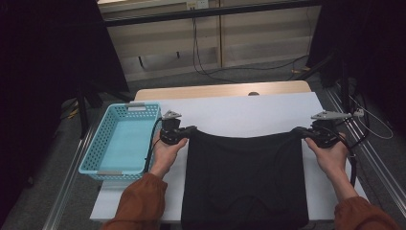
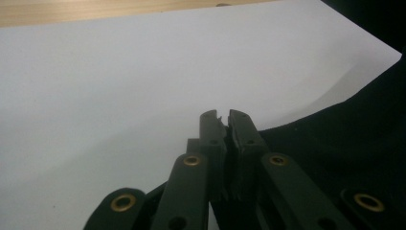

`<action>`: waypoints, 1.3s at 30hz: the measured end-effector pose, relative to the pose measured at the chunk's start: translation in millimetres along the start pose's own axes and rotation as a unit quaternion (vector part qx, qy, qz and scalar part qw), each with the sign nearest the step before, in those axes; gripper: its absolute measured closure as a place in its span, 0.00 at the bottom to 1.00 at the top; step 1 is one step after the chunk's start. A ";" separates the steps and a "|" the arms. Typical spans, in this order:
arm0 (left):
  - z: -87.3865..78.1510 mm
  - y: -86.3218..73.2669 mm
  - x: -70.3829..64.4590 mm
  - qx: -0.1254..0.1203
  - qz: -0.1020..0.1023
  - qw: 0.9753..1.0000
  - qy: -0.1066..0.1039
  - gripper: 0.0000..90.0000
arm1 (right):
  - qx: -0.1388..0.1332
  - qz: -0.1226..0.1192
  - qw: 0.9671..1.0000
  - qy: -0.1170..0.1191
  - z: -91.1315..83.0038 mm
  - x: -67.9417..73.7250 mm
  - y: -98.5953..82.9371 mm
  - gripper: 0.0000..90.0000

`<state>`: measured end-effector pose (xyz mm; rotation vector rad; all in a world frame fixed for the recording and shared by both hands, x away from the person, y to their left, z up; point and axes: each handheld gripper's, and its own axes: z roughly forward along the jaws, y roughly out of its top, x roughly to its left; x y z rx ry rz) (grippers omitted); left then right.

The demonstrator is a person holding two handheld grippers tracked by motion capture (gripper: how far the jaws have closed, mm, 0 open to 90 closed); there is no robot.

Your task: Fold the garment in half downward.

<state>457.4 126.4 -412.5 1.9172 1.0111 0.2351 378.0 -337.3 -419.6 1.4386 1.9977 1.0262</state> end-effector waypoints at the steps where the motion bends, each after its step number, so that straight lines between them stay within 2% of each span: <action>1: -0.3 1.0 0.8 0.001 0.002 1.000 0.001 0.95 | 0.000 0.001 1.000 0.000 0.0 0.1 0.3 0.97; 11: -0.1 6.8 3.2 -0.006 -0.002 1.000 0.012 0.95 | -0.013 0.000 1.000 0.005 3.2 -0.5 6.4 0.97; 15: -1.1 10.7 5.4 -0.013 -0.009 1.000 0.015 0.95 | -0.012 -0.002 1.000 0.002 8.0 -0.8 10.4 0.97; 20: -2.4 14.0 9.3 -0.014 -0.009 1.000 0.023 0.95 | -0.015 0.000 1.000 0.002 13.8 1.1 16.5 0.97; 28: -1.3 14.7 15.6 -0.020 -0.017 0.999 0.024 0.95 | -0.026 -0.007 1.000 0.005 24.4 6.0 27.9 0.97; 36: 0.6 21.2 18.6 -0.020 -0.012 0.999 0.033 0.95 | -0.038 0.005 0.999 0.006 27.1 1.7 33.6 0.97; 39: -0.1 24.5 19.7 -0.025 -0.016 0.999 0.034 0.95 | -0.044 0.007 0.999 0.004 26.1 -0.7 36.2 0.97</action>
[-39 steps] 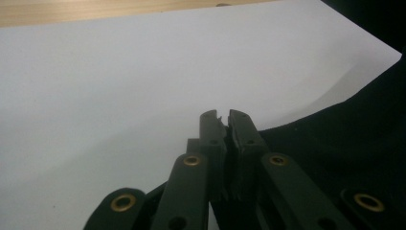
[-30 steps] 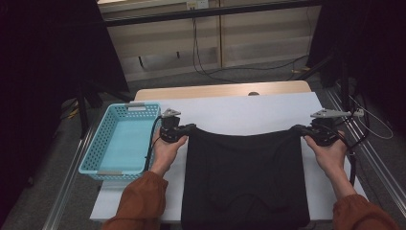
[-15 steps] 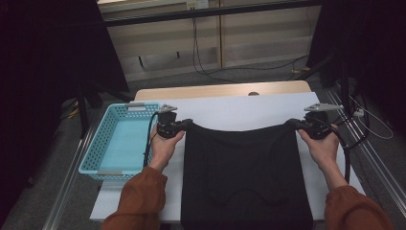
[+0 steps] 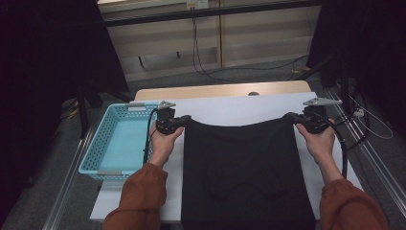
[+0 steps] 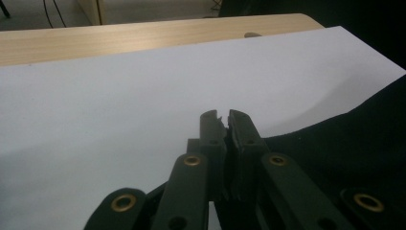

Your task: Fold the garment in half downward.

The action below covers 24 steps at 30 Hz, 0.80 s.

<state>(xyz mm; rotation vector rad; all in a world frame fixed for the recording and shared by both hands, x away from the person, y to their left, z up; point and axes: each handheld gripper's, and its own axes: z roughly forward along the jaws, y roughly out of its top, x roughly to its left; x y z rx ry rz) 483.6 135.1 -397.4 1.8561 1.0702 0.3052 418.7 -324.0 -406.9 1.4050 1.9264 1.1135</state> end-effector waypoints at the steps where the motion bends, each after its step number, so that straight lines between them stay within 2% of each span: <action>1: -0.2 0.8 0.2 0.001 0.002 1.000 0.001 0.95 | 0.000 0.001 1.000 0.000 0.4 -1.0 1.0 0.97; 6: 3.1 5.4 1.7 0.000 0.000 1.000 0.002 0.95 | -0.004 0.002 1.000 -0.003 4.8 -1.4 5.6 0.97; 11: 4.1 8.5 1.8 -0.013 -0.006 1.000 -0.004 0.95 | -0.003 0.001 1.000 -0.005 8.6 -3.3 9.9 0.97; 20: 13.1 22.0 9.0 -0.016 -0.013 1.000 0.005 0.95 | -0.009 0.012 1.000 -0.014 10.3 -11.0 15.6 0.97; 24: 18.5 23.8 11.2 -0.014 -0.015 1.000 0.003 0.95 | -0.005 0.010 1.000 -0.017 14.1 -13.2 15.7 0.97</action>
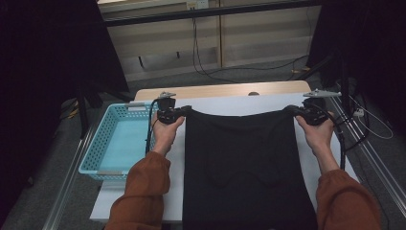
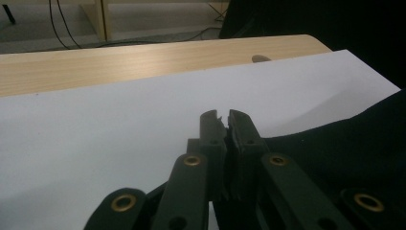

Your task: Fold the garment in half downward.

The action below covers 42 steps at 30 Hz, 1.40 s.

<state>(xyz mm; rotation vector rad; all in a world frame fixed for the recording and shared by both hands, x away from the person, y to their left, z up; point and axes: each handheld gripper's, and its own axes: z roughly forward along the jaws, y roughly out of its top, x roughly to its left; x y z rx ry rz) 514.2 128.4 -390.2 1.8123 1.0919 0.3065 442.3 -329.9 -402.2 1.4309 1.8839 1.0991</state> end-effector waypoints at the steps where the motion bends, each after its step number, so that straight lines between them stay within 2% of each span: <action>1: 2.2 0.3 0.7 0.002 0.000 1.000 0.001 0.95 | 0.001 0.001 1.000 -0.001 1.2 -0.4 0.5 0.97; 9: 9.8 5.3 6.4 0.003 -0.002 1.000 0.006 0.95 | 0.001 -0.004 1.000 0.000 9.6 1.7 11.8 0.97; 12: 8.5 6.6 8.3 -0.008 -0.009 1.000 0.001 0.95 | 0.002 -0.001 1.000 -0.002 13.1 0.1 14.6 0.97; 15: 7.0 9.0 8.2 -0.011 -0.006 1.000 0.001 0.95 | -0.004 0.008 1.000 0.000 16.2 -2.7 15.4 0.97; 19: 10.6 12.6 9.8 -0.008 -0.006 1.000 0.002 0.95 | -0.001 0.007 1.000 -0.004 21.5 -3.9 17.6 0.97; 25: 13.2 17.9 4.8 -0.011 0.004 1.000 0.003 0.95 | -0.002 0.005 1.000 -0.008 26.9 -4.6 23.5 0.97; 28: 15.6 22.0 6.8 -0.010 0.011 1.000 0.007 0.95 | -0.003 0.007 1.000 -0.011 29.0 -5.9 25.6 0.97; 30: 16.7 24.9 9.0 -0.013 0.005 1.000 0.006 0.95 | -0.002 0.008 1.000 -0.012 30.2 -6.5 26.7 0.97; 36: 21.5 32.0 13.4 -0.014 0.011 1.000 0.010 0.95 | -0.004 0.012 1.000 -0.010 33.5 -7.6 30.2 0.97; 39: 25.2 33.6 15.7 -0.016 0.005 1.000 0.012 0.95 | -0.003 0.016 1.000 -0.015 35.1 -9.0 33.0 0.97; 42: 28.9 36.9 16.6 -0.014 0.012 1.000 0.015 0.95 | 0.001 0.016 1.000 -0.017 37.7 -8.9 36.4 0.97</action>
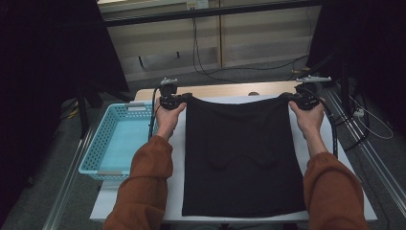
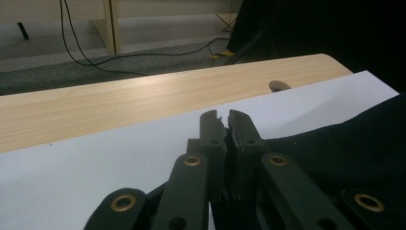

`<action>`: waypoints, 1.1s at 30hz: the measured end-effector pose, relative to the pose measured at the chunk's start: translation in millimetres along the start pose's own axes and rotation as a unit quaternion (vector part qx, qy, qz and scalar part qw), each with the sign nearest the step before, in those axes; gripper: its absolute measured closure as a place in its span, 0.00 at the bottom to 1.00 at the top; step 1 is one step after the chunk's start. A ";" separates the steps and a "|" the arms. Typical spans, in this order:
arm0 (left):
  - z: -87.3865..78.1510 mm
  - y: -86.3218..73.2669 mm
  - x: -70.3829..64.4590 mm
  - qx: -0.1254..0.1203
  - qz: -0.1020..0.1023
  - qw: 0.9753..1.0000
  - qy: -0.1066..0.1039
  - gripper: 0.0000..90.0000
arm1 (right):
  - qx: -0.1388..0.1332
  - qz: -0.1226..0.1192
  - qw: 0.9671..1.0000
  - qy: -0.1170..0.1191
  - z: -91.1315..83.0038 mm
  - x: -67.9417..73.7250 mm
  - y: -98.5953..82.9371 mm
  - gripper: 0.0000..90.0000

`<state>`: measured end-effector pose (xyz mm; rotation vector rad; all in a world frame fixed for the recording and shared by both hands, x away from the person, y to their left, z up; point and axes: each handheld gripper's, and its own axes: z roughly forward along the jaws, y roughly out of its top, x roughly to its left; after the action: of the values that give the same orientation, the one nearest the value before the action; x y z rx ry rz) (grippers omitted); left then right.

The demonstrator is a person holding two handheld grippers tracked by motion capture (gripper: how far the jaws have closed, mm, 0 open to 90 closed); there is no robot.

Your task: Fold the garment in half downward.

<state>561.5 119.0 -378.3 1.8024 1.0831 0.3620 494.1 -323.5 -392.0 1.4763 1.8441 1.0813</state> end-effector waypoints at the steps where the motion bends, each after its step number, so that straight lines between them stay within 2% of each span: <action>1: 1.2 1.2 0.3 0.000 0.001 1.000 0.000 0.95 | 0.002 0.000 1.000 -0.002 0.7 0.1 1.7 0.97; 4: 4.5 4.0 2.0 0.002 0.001 1.000 0.001 0.95 | 0.001 0.001 1.000 -0.007 2.4 -0.1 6.7 0.97; 7: 7.0 2.6 4.8 0.000 -0.010 1.000 0.000 0.95 | 0.002 0.003 1.000 -0.010 4.0 -0.5 8.9 0.97; 8: 8.4 0.9 5.4 0.005 -0.006 1.000 0.003 0.95 | 0.002 0.003 1.000 -0.009 4.8 -0.7 8.8 0.97; 11: 12.6 -4.9 7.7 0.019 -0.007 1.000 0.011 0.94 | 0.009 0.000 1.000 -0.010 9.3 -1.1 4.0 0.97; 15: 18.5 -10.9 8.8 0.024 -0.010 1.000 0.013 0.93 | 0.017 -0.002 1.000 -0.016 14.9 -2.3 -3.0 0.93; 17: 20.0 -12.9 8.9 0.027 -0.013 0.999 0.018 0.87 | 0.022 -0.002 0.999 -0.024 18.0 -2.3 -4.2 0.84; 19: 20.6 -14.5 7.7 0.028 -0.018 0.999 0.022 0.72 | 0.019 0.004 0.999 -0.034 20.3 -3.6 -4.8 0.76; 21: 19.7 -15.7 5.1 0.029 -0.008 0.999 0.020 0.71 | 0.018 0.009 0.999 -0.044 21.1 -5.4 -5.8 0.72; 24: 16.8 -18.3 3.9 0.024 -0.012 1.000 0.016 0.65 | 0.022 0.014 0.999 -0.034 20.6 -7.0 -9.1 0.68; 27: 14.3 -22.3 -0.5 0.028 -0.008 0.999 0.015 0.57 | 0.021 0.014 0.999 -0.021 17.1 -4.7 -13.7 0.66; 31: 8.6 -28.2 -8.8 0.031 0.010 0.999 0.014 0.52 | 0.005 0.014 1.000 0.003 6.2 0.7 -18.4 0.65; 33: 4.1 -31.1 -12.8 0.023 0.019 0.999 0.013 0.51 | -0.001 0.009 1.000 0.015 -1.0 5.3 -20.3 0.63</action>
<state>541.1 110.7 -403.9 1.8656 1.0847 0.3867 481.1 -320.3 -408.2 1.4853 1.8536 1.1190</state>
